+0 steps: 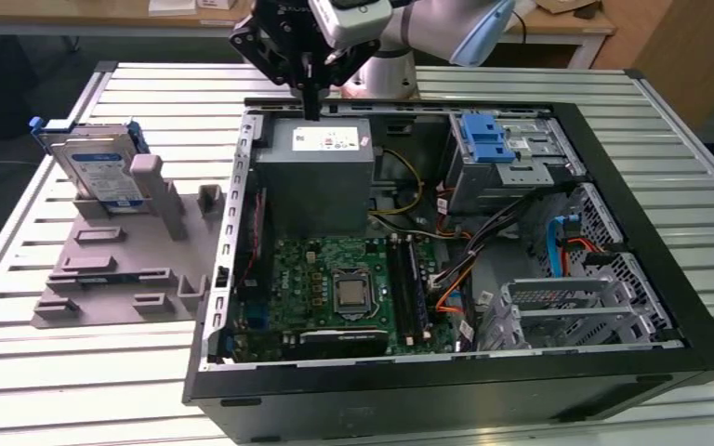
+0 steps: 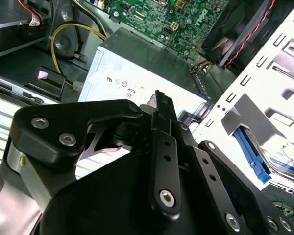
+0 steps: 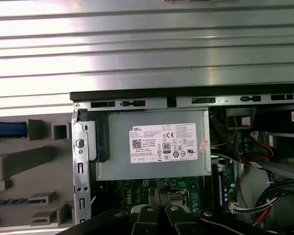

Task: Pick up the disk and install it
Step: 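Reach for the disk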

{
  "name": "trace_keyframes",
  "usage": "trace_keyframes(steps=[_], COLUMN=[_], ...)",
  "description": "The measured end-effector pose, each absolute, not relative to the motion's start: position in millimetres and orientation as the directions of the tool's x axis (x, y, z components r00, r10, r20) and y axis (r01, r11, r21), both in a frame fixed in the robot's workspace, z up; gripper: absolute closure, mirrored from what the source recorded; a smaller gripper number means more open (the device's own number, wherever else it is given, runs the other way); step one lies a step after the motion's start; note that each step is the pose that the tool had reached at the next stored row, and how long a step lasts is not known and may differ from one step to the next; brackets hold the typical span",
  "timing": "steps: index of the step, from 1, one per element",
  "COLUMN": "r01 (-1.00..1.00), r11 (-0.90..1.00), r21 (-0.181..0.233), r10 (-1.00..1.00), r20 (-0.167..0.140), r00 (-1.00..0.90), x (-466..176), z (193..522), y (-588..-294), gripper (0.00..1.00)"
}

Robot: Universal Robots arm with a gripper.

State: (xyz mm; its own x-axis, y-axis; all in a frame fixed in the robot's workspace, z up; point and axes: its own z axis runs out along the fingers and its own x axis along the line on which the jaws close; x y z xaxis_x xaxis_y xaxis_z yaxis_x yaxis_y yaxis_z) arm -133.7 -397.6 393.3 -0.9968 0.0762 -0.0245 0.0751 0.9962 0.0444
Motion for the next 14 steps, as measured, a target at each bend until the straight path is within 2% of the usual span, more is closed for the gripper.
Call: trace_keyframes(steps=[14], r01=[0.075], r11=[0.996], r21=[0.044], r10=[0.076], r20=[-0.024], r00=[-0.997], x=[-137.3], z=[393.3], y=[-397.7], gripper=[0.89])
